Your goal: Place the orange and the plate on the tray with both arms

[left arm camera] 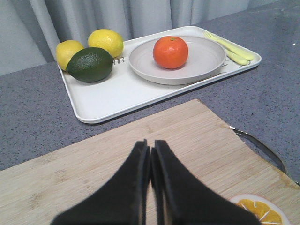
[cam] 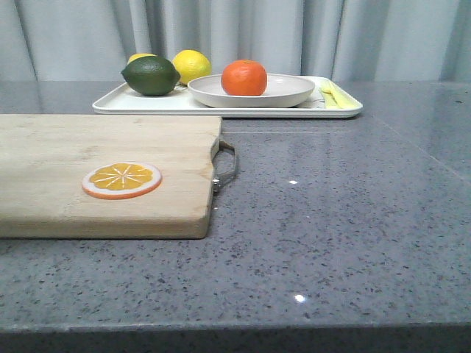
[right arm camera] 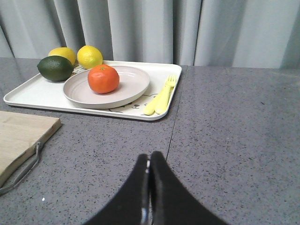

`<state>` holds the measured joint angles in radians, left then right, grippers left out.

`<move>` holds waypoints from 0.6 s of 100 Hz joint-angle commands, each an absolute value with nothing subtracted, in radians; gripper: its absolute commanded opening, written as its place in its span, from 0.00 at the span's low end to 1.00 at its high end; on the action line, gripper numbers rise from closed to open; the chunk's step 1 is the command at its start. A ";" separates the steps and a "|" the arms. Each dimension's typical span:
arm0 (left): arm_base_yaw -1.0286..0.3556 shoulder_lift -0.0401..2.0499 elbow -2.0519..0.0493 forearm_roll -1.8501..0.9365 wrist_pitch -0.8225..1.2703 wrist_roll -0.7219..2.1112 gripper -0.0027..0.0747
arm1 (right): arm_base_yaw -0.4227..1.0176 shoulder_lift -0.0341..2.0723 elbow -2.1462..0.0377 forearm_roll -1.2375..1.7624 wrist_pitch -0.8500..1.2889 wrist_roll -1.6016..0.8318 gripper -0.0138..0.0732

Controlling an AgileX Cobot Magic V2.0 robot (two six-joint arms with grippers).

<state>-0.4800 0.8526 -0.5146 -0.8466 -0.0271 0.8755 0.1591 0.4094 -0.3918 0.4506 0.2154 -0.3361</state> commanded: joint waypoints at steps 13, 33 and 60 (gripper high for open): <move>-0.476 0.831 -0.533 -0.687 -0.074 0.803 0.01 | 0.154 0.412 -0.421 0.456 0.135 -0.346 0.08; -0.476 0.757 -0.482 -0.295 -0.086 0.430 0.01 | 0.154 0.412 -0.421 0.456 0.135 -0.346 0.08; -0.430 0.545 -0.284 -0.107 -0.145 0.216 0.01 | 0.154 0.412 -0.421 0.456 0.135 -0.346 0.08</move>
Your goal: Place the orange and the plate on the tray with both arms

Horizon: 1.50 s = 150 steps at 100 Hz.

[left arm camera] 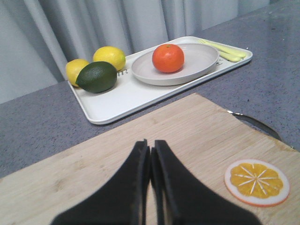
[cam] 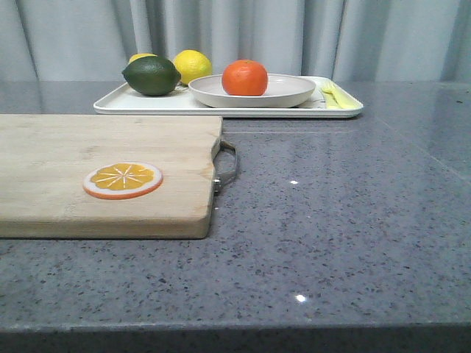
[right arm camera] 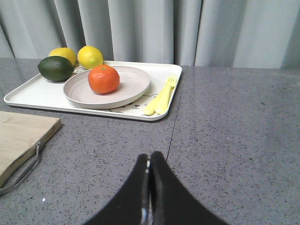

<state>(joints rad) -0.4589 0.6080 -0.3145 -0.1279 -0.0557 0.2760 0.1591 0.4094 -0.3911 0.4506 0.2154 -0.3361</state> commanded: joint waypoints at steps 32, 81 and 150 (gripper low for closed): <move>-0.274 0.240 -0.067 -0.008 -0.134 0.078 0.01 | 0.154 0.412 -0.421 0.456 0.135 -0.346 0.08; -0.135 -0.006 0.008 0.120 0.039 -0.077 0.01 | 0.154 0.412 -0.421 0.456 0.135 -0.346 0.08; -0.134 -0.038 0.008 0.128 0.070 -0.077 0.01 | 0.154 0.412 -0.421 0.456 0.135 -0.346 0.08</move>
